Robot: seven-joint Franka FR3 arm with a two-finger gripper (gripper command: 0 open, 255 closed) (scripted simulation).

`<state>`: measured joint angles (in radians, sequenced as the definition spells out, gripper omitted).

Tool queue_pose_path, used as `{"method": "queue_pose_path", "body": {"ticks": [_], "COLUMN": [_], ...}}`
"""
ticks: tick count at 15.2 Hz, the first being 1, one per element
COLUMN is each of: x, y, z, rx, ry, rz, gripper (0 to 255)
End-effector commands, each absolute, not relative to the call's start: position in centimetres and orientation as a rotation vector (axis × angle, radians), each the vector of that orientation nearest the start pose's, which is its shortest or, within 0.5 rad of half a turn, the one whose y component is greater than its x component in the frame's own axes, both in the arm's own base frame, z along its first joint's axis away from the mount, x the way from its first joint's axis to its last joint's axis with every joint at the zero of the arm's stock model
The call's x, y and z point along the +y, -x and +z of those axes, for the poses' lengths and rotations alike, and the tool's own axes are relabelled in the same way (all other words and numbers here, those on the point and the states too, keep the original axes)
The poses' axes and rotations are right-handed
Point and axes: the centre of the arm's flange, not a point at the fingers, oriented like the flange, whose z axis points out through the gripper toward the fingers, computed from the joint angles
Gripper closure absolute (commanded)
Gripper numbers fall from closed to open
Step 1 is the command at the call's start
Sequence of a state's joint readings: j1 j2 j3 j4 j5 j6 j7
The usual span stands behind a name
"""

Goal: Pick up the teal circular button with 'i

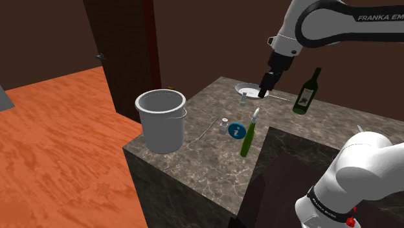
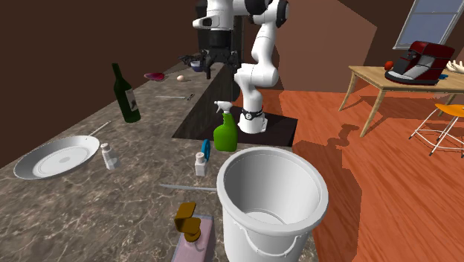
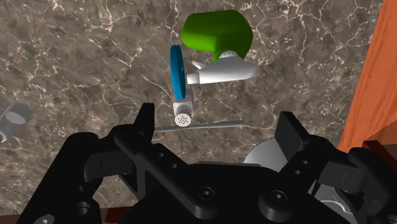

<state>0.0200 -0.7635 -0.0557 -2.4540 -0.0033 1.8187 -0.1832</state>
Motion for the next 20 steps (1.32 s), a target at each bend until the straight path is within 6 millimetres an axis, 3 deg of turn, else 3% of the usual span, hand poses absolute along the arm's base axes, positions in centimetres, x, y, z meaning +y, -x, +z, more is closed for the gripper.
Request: {"method": "queue_pose_path", "body": {"ticks": [1, 16, 20], "x": [-1.9, -4.4, -4.4], "y": [-34.4, -42.7, -42.9], "z": [53.4, 35.5, 33.5], "rx": [-0.282, -0.505, -0.51], "ry": [3.099, 3.064, 3.063], "rz": [-0.204, -0.189, -0.188], "gripper": [0, 0, 0]}}
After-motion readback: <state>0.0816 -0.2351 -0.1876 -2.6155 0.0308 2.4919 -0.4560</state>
